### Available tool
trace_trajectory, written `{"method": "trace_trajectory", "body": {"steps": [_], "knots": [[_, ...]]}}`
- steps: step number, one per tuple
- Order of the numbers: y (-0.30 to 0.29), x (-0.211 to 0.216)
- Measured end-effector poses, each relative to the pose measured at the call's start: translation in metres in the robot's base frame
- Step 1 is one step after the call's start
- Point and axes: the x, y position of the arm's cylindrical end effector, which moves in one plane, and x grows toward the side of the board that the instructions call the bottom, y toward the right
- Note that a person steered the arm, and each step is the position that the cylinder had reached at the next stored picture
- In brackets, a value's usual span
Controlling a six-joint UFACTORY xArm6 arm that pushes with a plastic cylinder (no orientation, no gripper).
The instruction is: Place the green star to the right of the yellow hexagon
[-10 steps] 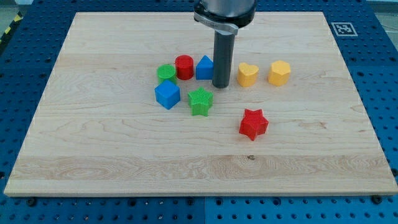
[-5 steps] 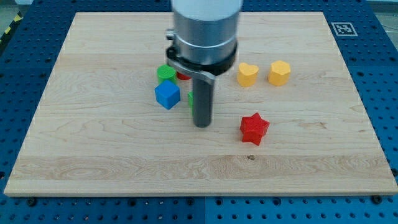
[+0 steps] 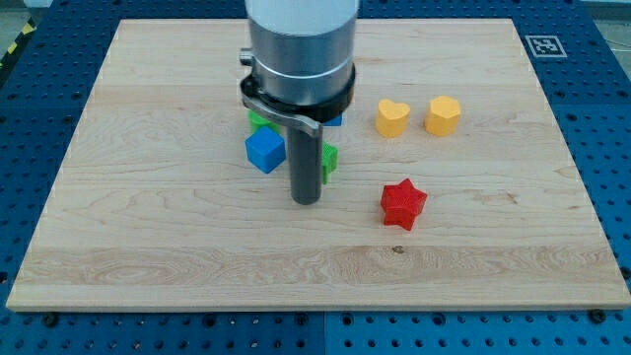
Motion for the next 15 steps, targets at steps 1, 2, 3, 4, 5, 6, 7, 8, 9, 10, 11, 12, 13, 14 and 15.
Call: {"method": "trace_trajectory", "body": {"steps": [1,2,3,4,5,6,7,8,9,10,11,12,13,14,15], "knots": [[-0.001,-0.024],[0.022,-0.036],[0.075,-0.036],[0.073,-0.036],[0.027,-0.036],[-0.012,-0.042],[-0.019,-0.067],[-0.006,-0.08],[0.056,-0.077],[0.13,-0.051],[0.148,-0.043],[0.15,-0.043],[0.15,-0.033],[0.165,-0.027],[0.195,-0.027]]}}
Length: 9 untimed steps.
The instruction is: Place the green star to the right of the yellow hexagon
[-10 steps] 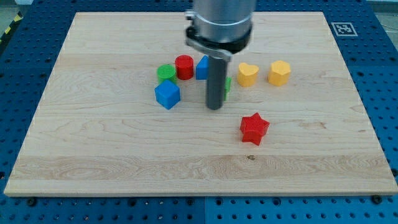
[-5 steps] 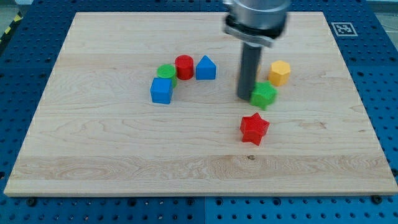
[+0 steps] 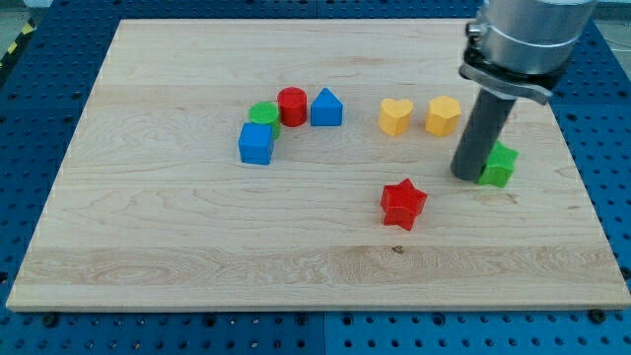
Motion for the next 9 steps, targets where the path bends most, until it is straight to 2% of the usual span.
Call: {"method": "trace_trajectory", "body": {"steps": [2,4,6,8,9], "knots": [[0.009,0.028],[0.066,-0.006],[0.085,0.009],[0.075,-0.041],[0.073,-0.042]]}}
